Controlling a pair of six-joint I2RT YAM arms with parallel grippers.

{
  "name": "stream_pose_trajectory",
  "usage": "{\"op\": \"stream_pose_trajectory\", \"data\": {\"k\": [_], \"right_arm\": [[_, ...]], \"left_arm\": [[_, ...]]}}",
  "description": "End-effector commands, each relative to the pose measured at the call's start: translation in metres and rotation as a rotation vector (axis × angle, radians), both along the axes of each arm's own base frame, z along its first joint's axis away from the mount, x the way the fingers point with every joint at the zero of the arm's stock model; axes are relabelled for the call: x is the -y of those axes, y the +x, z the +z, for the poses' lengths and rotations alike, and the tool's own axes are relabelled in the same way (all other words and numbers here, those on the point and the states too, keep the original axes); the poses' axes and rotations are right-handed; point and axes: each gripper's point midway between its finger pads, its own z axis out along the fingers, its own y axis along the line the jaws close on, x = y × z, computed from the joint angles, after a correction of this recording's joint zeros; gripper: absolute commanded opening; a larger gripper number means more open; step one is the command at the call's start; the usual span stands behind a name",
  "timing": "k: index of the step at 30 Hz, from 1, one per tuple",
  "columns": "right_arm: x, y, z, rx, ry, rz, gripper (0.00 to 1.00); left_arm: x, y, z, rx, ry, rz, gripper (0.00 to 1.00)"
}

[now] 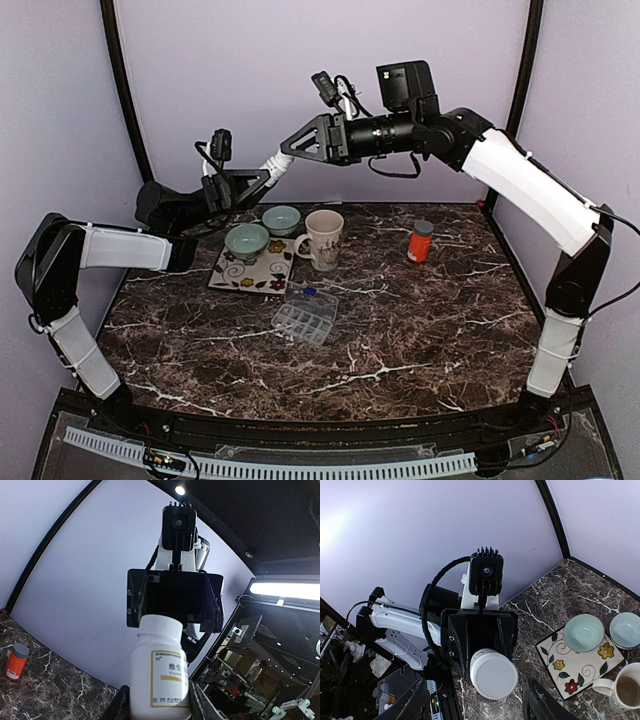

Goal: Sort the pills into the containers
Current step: Pass from the left arm to the right

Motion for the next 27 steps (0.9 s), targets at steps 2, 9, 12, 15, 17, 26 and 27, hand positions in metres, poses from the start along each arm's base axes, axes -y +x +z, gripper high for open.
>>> {"op": "stream_pose_trajectory", "data": {"k": [2, 9, 12, 15, 17, 26, 27], "right_arm": [[-0.0078, -0.0023, 0.0108, 0.036, 0.025, 0.004, 0.63], [-0.008, -0.0017, 0.011, 0.038, 0.026, 0.002, 0.63], [-0.0085, -0.0009, 0.009, 0.035, 0.023, 0.001, 0.63], [-0.0086, -0.0003, 0.0096, 0.038, 0.025, 0.0, 0.63], [-0.0092, 0.0008, 0.0074, 0.038, 0.02, -0.001, 0.63], [-0.0089, 0.0039, 0.0072, 0.044, 0.019, -0.011, 0.63], [-0.0087, 0.0042, 0.0073, 0.044, 0.019, -0.012, 0.63]], "left_arm": [[-0.0051, -0.0155, 0.0159, 0.071, -0.013, -0.002, 0.0], [-0.0029, -0.0172, 0.0171, 0.077, -0.01, -0.007, 0.0], [-0.0015, -0.0176, 0.0168, 0.077, -0.006, -0.012, 0.0], [-0.0004, -0.0181, 0.0175, 0.079, -0.007, -0.015, 0.0], [0.0004, -0.0183, 0.018, 0.081, -0.007, -0.019, 0.0], [0.0011, -0.0189, 0.0204, 0.089, -0.007, -0.024, 0.0], [0.0013, -0.0192, 0.0207, 0.09, -0.008, -0.025, 0.0]]}}
